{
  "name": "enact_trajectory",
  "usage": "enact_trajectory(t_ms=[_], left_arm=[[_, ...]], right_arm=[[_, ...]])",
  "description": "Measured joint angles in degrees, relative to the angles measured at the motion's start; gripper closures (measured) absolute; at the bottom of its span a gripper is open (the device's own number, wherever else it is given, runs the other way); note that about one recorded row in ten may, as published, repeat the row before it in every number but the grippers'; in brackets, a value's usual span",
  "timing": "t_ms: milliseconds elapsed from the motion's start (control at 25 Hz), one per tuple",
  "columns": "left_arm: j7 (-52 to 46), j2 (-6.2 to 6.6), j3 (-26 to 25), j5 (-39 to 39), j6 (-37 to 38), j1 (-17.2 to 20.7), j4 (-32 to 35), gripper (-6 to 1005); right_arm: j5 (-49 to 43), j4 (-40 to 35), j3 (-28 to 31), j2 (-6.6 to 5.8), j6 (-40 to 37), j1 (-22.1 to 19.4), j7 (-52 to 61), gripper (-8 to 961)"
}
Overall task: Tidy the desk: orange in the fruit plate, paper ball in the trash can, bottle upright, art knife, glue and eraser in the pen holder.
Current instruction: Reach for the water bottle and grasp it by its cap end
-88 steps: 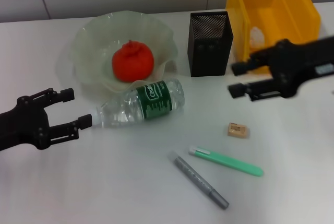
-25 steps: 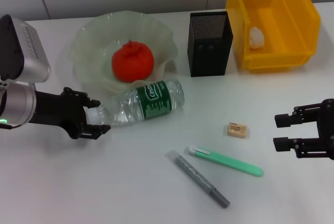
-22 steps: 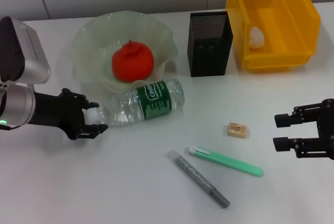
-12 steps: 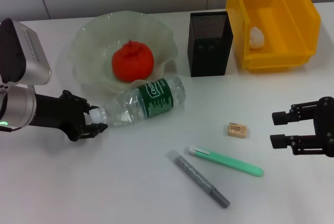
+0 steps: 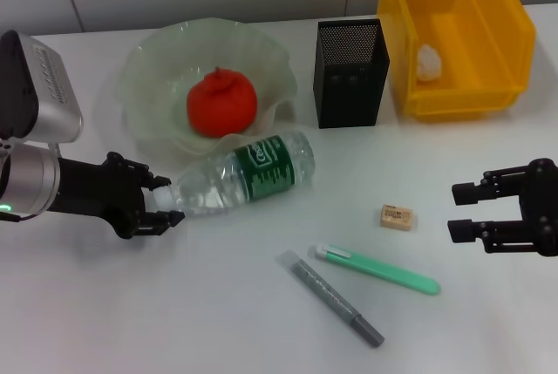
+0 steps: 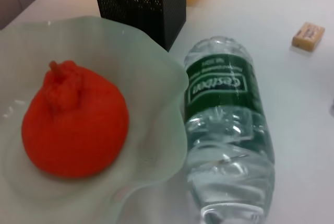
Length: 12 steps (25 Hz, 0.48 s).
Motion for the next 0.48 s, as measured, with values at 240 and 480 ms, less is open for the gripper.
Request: enact_trajectory(t_ms=[240, 480], left_arm=[[0.03, 0.03, 0.45, -0.4, -0.01, -0.01, 0.0, 451], [0.06, -0.01, 0.24, -0.71, -0.41, -0.03, 0.0, 357]], right_arm=[[-0.08, 0.25, -0.03, -0.02, 0.37, 0.07, 0.0, 408], [-0.08, 0.25, -0.05, -0.07, 0.46, 0.2, 0.0, 408]])
